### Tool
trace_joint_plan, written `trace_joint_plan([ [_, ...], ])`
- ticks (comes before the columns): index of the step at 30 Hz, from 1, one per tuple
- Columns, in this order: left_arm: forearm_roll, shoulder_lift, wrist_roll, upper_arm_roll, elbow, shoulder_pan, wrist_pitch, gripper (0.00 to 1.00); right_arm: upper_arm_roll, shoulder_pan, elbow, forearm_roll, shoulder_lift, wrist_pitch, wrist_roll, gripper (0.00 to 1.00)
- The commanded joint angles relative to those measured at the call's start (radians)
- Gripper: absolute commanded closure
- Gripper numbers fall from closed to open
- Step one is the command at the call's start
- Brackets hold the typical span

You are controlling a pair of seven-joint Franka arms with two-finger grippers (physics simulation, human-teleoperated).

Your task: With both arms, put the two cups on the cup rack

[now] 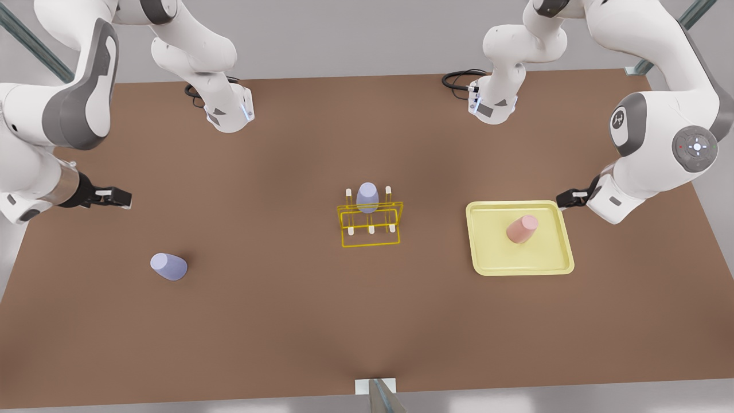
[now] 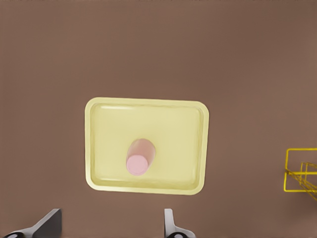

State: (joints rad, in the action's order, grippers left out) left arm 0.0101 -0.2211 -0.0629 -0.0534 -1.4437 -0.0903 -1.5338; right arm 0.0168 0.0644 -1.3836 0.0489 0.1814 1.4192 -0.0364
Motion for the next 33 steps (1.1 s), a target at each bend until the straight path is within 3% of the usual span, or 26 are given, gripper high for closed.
trace_joint_plan([
  [1,0.001,0.002,-0.026,0.000,0.000,0.000,-0.016,0.00,0.000,0.002,0.001,-0.008,0.000,0.021,-0.045,0.00],
  [3,0.004,0.002,-0.026,-0.008,-0.053,0.001,-0.038,0.00,0.000,0.000,-0.012,-0.001,0.012,0.020,-0.051,0.00],
  [5,0.004,0.003,-0.026,-0.042,-0.315,0.003,-0.357,0.00,0.002,0.017,-0.037,0.011,0.120,0.071,-0.091,0.00],
  [7,-0.002,0.002,-0.028,-0.049,-0.490,0.003,-0.581,0.00,0.003,0.109,-0.037,0.005,0.274,0.270,-0.168,0.00],
  [9,-0.004,-0.001,-0.028,-0.049,-0.578,0.003,-0.664,0.00,0.003,0.144,-0.040,0.002,0.375,0.440,-0.286,0.00],
  [14,-0.073,-0.034,-0.025,-0.049,-0.606,0.003,-0.663,0.00,-0.024,0.149,-0.144,-0.004,0.380,0.638,-0.333,0.00],
  [17,-0.070,-0.050,-0.023,-0.049,-0.652,0.001,-0.695,0.00,-0.051,0.152,-0.307,-0.011,0.317,0.826,-0.335,0.00],
  [25,-0.070,-0.116,-0.023,-0.049,-0.713,-0.005,-0.812,0.00,-0.054,0.155,-0.456,-0.015,0.276,0.877,-0.335,0.00],
  [33,-0.070,-0.161,-0.025,-0.049,-0.722,-0.006,-0.812,0.00,-0.054,0.155,-0.485,-0.040,0.322,0.906,-0.333,0.00],
])
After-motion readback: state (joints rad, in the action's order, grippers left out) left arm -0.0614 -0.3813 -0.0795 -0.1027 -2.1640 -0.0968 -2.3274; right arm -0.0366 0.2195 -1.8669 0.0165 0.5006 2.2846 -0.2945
